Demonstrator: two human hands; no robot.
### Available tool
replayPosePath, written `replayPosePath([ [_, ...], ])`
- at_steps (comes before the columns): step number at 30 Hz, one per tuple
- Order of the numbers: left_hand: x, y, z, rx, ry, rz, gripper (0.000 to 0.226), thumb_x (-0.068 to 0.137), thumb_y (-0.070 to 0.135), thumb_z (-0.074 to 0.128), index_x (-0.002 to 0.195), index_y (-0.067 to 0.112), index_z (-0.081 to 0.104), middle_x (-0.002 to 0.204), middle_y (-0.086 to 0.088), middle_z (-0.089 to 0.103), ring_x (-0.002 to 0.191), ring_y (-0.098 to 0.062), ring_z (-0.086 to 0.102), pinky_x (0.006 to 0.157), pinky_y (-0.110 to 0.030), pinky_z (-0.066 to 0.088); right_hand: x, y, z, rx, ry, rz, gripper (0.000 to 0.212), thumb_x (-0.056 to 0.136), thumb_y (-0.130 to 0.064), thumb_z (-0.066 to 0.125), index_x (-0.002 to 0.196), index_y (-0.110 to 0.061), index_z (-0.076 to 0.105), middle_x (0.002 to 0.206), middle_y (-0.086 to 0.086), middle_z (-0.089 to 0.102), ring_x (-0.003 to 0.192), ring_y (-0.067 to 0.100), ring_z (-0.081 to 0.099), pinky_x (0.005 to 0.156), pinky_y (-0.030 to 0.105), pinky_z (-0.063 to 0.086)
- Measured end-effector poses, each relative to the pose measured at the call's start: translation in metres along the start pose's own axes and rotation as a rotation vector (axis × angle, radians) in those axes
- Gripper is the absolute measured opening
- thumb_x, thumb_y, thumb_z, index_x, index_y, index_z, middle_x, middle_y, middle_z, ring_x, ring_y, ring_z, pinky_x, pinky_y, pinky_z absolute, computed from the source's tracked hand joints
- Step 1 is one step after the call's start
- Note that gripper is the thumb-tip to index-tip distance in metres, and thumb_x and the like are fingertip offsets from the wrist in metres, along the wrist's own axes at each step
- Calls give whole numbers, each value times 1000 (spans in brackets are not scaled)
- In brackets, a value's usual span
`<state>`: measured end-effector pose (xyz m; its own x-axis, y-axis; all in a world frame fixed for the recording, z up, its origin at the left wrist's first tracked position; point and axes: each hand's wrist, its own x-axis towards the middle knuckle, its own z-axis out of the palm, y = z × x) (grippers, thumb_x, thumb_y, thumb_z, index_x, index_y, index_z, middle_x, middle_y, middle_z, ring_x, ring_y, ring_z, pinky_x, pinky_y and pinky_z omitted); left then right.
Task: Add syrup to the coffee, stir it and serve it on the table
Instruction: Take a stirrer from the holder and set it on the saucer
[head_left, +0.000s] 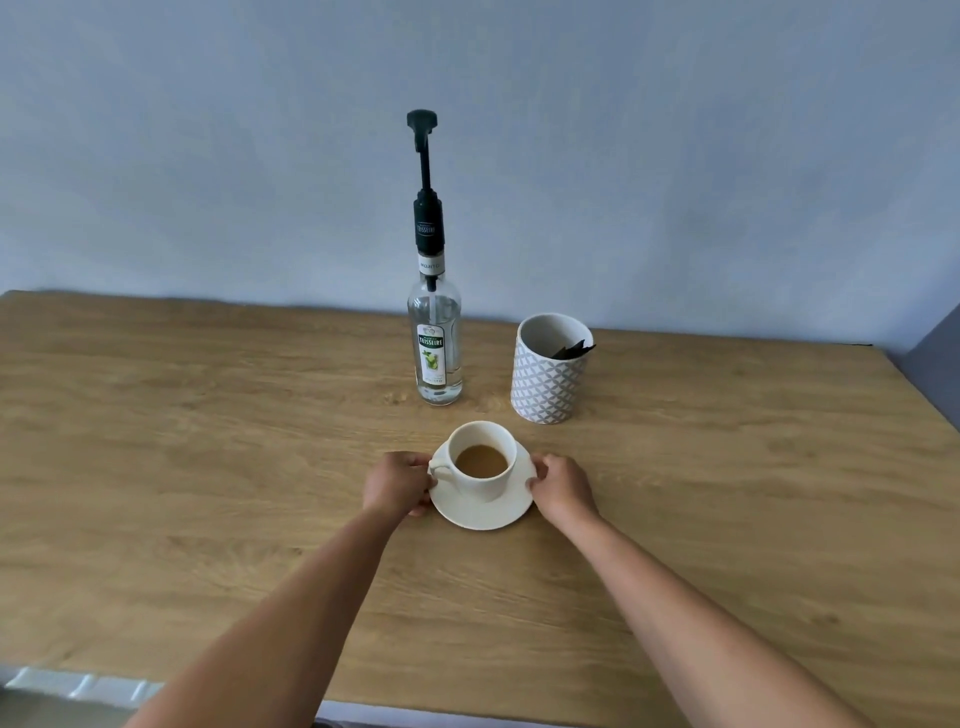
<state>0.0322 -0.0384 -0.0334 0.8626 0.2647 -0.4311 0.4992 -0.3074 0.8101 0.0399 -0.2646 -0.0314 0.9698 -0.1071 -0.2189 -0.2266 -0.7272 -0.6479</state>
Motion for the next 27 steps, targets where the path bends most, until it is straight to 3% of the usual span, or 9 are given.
replayPosePath([
  [4,3,3,-3,-18,-37,-6,31,80,-1,60,80,26,75,47,3,65,42,-11,58,43,-24,48,1,-9,-19,-59,35,-54,38,90,-13,56,127,-17,63,128,7,64,116,25,60,96,33,50],
  [10,4,6,-7,-32,-87,-21,27,81,-2,64,89,20,75,57,-4,68,46,-14,60,45,-27,50,1,-55,-79,56,398,-362,14,90,-9,61,95,-11,73,99,9,71,90,26,65,77,37,54],
  [13,4,5,-9,-43,-99,-18,26,80,-1,65,90,21,75,62,-5,70,50,-14,62,46,-28,51,11,-75,-102,-1,511,-427,12,90,-13,63,99,-10,72,104,11,66,94,28,63,79,38,53],
  [18,5,4,-10,-46,-119,-2,26,80,3,66,94,24,74,74,-5,74,59,-15,66,49,-29,53,33,-91,-114,-337,427,-327,34,94,-25,61,124,-10,63,121,15,52,116,32,51,93,43,48],
  [27,8,-1,-10,-66,-133,7,25,80,3,65,89,25,73,72,-4,74,58,-14,66,51,-29,52,42,-92,-107,-574,421,-272,23,95,-20,55,105,-11,73,114,13,59,104,35,57,84,42,50],
])
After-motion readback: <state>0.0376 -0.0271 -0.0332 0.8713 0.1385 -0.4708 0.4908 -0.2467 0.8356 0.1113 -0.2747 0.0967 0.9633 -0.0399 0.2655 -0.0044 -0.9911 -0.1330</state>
